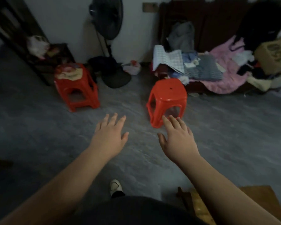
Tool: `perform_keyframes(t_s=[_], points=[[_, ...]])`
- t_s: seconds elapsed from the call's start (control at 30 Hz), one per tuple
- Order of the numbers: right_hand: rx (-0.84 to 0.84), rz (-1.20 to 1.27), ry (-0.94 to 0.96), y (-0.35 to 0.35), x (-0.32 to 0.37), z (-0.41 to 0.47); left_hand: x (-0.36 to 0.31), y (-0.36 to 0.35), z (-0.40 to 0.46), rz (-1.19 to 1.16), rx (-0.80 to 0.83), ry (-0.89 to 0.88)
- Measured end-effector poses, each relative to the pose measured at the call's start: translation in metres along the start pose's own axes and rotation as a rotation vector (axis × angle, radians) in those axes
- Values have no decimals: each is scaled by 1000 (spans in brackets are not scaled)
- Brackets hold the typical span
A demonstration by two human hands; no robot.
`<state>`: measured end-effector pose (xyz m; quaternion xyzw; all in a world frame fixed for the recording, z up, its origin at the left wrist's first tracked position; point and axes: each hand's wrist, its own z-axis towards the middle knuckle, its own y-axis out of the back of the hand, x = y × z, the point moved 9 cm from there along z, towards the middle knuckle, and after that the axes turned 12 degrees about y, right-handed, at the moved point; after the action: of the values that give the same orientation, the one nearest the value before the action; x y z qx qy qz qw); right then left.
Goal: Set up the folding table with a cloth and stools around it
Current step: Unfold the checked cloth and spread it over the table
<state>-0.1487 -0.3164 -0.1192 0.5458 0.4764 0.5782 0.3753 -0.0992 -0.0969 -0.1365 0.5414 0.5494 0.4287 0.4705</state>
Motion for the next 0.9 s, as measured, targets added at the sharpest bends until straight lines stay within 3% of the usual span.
perform_keyframes(t_s=[0.2,0.37,0.67,0.9], points=[[6,-31,89,-10,107,116,117,28,62,-22,-2,78],[3,-39,112,-13,138,168,155,54,109,-98,-26,114],[-25,-29,83,-11,102,252,122,67,208,-114,16,47],[-45,6,29,-3,10,349,39,73,330,-70,39,-39]])
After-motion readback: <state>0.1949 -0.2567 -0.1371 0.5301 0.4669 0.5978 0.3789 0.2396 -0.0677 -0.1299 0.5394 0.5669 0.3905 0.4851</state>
